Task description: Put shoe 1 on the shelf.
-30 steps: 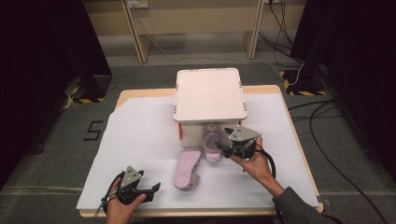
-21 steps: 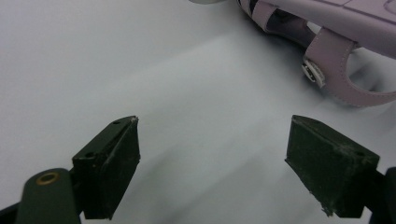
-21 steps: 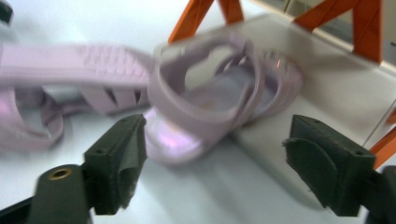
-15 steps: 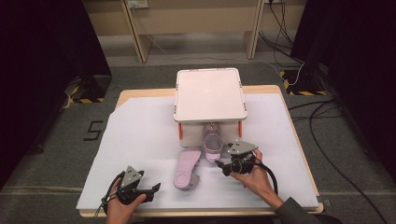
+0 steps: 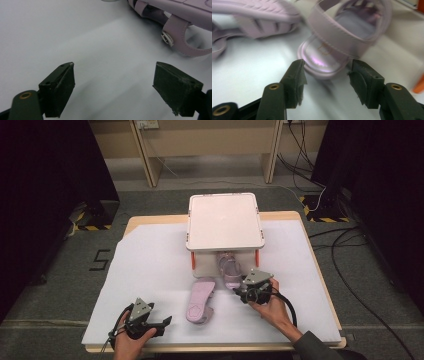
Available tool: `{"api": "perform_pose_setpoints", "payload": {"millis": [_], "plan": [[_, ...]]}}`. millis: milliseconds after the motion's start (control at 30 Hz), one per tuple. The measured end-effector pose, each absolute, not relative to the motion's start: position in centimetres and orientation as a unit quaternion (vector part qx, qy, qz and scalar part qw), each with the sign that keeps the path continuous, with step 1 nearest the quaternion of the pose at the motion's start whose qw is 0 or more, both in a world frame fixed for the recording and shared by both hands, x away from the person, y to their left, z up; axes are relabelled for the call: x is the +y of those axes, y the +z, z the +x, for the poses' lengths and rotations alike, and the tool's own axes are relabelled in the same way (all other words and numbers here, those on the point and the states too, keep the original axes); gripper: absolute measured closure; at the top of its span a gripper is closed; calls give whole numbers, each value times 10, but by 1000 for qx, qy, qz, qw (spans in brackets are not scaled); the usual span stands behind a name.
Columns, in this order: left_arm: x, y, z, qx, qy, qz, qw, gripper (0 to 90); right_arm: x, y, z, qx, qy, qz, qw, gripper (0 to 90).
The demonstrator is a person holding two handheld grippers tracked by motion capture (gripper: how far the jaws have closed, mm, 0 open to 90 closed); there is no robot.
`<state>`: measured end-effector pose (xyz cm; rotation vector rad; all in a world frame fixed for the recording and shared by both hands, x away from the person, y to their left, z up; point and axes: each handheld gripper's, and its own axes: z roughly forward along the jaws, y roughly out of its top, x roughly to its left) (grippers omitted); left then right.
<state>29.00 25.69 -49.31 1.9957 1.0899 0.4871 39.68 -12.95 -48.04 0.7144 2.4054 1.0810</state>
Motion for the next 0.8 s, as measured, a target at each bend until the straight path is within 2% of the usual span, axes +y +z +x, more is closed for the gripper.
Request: {"api": "perform_pose_setpoints", "payload": {"millis": [200, 233, 433, 800], "plan": [[256, -494, 291, 430, 191, 789, 395, 168, -134, -479, 410, 858, 399, 256, 201, 518], [256, -494, 291, 431, 191, 789, 395, 168, -131, -481, 415, 855, 407, 256, 195, 551], [256, -495, 291, 432, 191, 789, 392, 168, -116, -480, 429, 855, 407, 250, 201, 601], [256, -495, 291, 432, 190, 789, 394, 168, -94, -484, 452, 848, 389, 264, 244, 610]]}}
